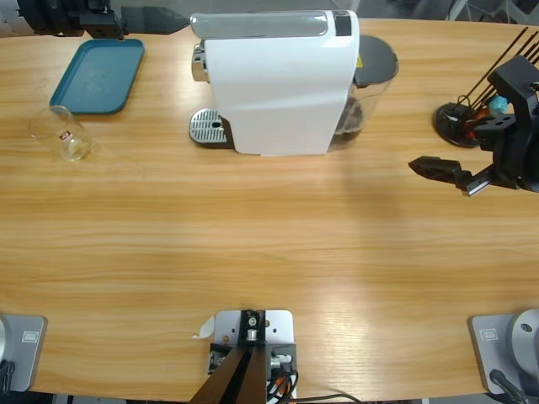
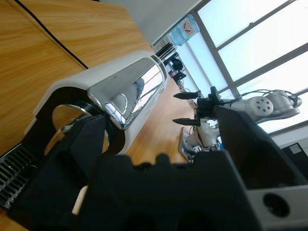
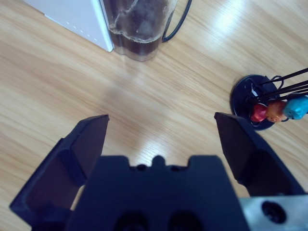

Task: Pour coffee

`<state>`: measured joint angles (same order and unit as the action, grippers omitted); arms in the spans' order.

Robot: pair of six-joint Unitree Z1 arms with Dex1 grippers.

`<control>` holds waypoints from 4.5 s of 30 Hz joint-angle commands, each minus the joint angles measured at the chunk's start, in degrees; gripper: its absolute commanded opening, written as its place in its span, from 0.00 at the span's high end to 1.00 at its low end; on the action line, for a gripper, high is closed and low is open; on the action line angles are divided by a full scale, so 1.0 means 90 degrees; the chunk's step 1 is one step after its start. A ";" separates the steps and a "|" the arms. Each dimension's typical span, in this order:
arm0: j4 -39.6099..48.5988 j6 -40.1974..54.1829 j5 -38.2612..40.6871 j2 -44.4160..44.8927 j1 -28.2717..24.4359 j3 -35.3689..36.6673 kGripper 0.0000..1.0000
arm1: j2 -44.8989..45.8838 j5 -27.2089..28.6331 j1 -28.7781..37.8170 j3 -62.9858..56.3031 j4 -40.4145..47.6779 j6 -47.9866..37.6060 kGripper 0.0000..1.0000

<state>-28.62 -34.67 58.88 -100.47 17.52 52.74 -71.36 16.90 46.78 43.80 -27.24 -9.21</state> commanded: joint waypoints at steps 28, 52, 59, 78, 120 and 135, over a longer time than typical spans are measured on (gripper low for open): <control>-0.0074 -0.0404 0.0196 0.0493 0.0104 0.0185 0.06 | -0.0197 0.0133 0.0056 0.0006 -0.0011 -0.0090 0.02; 0.6344 0.3204 -0.4320 0.2780 0.1098 0.1718 0.14 | -0.0265 0.0124 0.0056 0.0014 -0.0021 -0.0100 0.02; 0.7951 0.3776 -0.7084 0.2696 0.2311 0.1259 0.08 | -0.0158 0.0253 0.0056 -0.0007 -0.0097 -0.0223 0.01; 0.6232 0.3102 -0.7119 0.3940 0.2311 -0.1030 0.03 | 0.0391 0.0028 -0.2831 0.0202 -0.0103 -0.0952 0.00; 0.5680 0.3071 -0.7255 0.4151 0.2311 -0.1446 0.03 | -0.1808 -0.0404 -0.4073 0.0289 0.1034 -0.0844 0.23; 0.5650 0.3071 -0.7255 0.4151 0.2311 -0.1456 0.03 | -0.1849 -0.0287 -0.4094 0.0299 0.0979 -0.0754 0.63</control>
<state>22.86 -6.45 -5.66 -63.67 37.87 41.72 -85.60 13.98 10.76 46.36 -18.69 -17.06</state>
